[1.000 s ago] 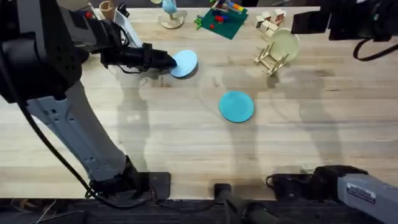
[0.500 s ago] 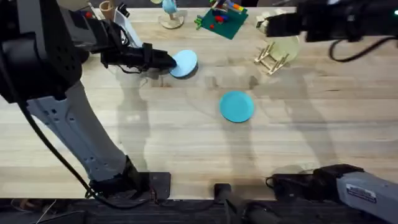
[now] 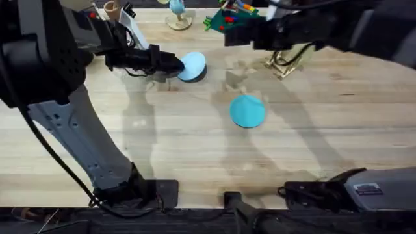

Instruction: Pick up the plates from the table one by one and place each into a slot on the dish rack.

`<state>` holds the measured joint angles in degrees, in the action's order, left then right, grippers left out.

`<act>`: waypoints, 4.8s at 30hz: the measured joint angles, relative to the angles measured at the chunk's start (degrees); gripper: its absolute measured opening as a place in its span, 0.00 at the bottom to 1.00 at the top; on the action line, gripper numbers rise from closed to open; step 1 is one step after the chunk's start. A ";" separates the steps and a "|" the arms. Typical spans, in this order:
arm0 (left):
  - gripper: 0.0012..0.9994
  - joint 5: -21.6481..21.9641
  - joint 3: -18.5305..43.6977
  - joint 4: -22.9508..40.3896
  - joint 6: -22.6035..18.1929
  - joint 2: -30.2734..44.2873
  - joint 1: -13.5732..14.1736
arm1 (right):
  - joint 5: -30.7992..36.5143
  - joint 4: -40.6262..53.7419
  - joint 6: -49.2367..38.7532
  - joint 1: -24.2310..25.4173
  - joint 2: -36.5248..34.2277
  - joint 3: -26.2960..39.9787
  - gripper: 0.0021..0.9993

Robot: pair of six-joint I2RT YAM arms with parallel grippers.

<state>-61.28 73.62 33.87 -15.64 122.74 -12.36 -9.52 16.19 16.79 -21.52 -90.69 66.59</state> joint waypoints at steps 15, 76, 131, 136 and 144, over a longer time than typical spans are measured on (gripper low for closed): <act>0.04 0.66 0.26 0.20 1.27 0.00 0.11 | -0.83 -16.35 12.61 -8.27 -15.30 0.00 0.91; 0.04 20.96 0.46 13.39 1.93 -16.00 1.17 | -0.56 -10.75 16.20 -6.88 -10.27 0.13 0.03; 1.00 53.86 0.46 33.38 15.69 -54.97 39.65 | 10.28 37.83 -42.81 16.38 14.80 17.19 0.03; 1.00 53.86 0.46 33.16 15.69 -54.97 39.65 | 8.38 37.79 -44.10 19.38 11.47 21.06 0.03; 1.00 53.86 0.46 33.14 15.69 -54.97 39.65 | 6.74 37.92 -45.59 21.48 6.59 23.76 0.03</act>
<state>-7.42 74.08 67.00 0.05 67.77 27.29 -2.78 54.10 -28.80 -0.03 -84.11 90.35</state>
